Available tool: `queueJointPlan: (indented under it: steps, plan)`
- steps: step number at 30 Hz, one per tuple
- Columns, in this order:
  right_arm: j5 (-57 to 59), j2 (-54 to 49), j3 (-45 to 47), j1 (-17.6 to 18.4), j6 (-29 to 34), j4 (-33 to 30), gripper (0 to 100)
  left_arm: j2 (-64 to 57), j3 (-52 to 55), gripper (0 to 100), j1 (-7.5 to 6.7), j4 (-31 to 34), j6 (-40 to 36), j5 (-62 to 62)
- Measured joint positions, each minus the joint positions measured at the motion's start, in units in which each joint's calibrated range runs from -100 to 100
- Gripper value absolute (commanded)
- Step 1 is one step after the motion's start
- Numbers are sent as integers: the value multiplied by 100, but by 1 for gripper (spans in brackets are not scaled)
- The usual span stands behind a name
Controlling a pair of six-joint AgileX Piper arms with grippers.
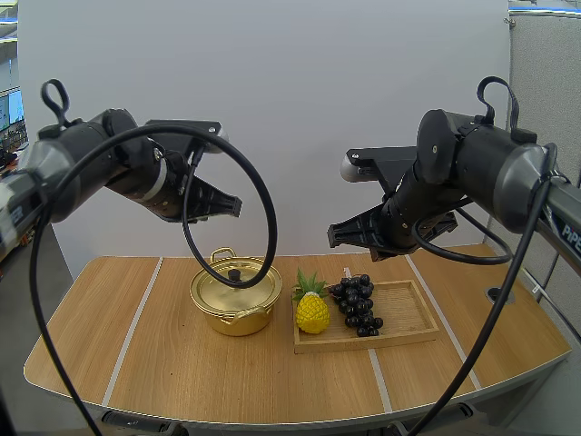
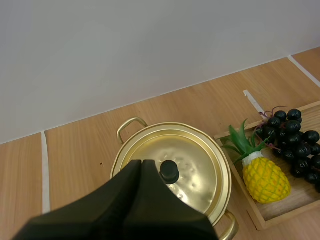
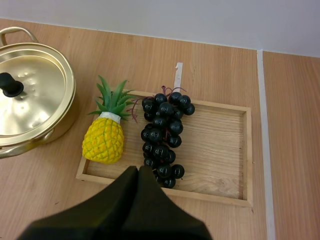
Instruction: Open the pot, put the grape inside, and close it
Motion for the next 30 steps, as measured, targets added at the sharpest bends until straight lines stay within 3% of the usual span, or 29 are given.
queueJointPlan:
  steps: [4, 8, 10, 13, 14, 16, 30]
  plan:
    - [0, 15, 0, 0, 0, -11, 0, 315, 0, 9, 0, -151, 82, 0]
    - [0, 15, -11, 0, 23, -11, 0, 439, 0, 43, 0, -205, 119, 0]
    - [0, 15, -11, 0, 131, -11, 14, 476, 0, 64, 0, -216, 119, 0]
    - [0, 15, -11, 0, 319, -11, 52, 492, 0, 100, 0, -227, 178, 0]
    - [0, 15, -11, 0, 340, 1, 64, 492, 0, 100, 0, -227, 235, 0]
    - [0, 15, -11, 0, 364, 1, 100, 492, 0, 100, 0, -227, 348, 19]
    - [0, 15, -11, 0, 429, -10, 100, 1060, -24, 100, 0, -239, 724, 435]
